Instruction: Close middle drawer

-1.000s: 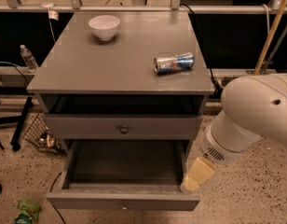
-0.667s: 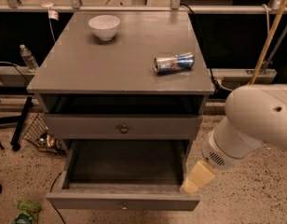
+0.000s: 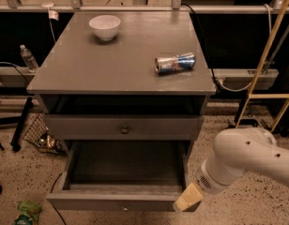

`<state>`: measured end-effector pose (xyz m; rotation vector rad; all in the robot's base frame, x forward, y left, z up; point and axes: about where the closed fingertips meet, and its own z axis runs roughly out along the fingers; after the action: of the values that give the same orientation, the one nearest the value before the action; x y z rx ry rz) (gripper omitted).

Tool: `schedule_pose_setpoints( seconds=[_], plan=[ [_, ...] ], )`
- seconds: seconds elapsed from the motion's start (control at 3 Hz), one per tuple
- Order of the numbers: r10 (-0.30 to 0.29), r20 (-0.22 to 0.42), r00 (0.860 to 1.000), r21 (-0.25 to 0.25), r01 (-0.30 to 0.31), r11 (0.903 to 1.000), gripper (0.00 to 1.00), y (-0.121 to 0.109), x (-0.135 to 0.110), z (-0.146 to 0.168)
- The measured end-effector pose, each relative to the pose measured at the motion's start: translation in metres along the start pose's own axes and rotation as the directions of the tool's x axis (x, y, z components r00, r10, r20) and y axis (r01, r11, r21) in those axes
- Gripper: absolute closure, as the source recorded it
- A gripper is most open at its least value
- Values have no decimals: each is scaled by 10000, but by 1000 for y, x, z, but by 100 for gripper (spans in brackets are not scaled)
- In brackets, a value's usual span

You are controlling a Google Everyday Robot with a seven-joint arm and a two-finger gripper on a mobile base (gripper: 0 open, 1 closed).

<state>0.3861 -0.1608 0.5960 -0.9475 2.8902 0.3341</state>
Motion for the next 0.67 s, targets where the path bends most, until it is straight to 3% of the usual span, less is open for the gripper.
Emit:
schedule_pose_setpoints(
  seconds=[0.33, 0.67],
  plan=[
    [866, -428, 9953, 241, -856, 9960, 0, 3, 9, 34],
    [1627, -713, 9841, 416, -1600, 9862, 0, 15, 16, 62]
  ],
)
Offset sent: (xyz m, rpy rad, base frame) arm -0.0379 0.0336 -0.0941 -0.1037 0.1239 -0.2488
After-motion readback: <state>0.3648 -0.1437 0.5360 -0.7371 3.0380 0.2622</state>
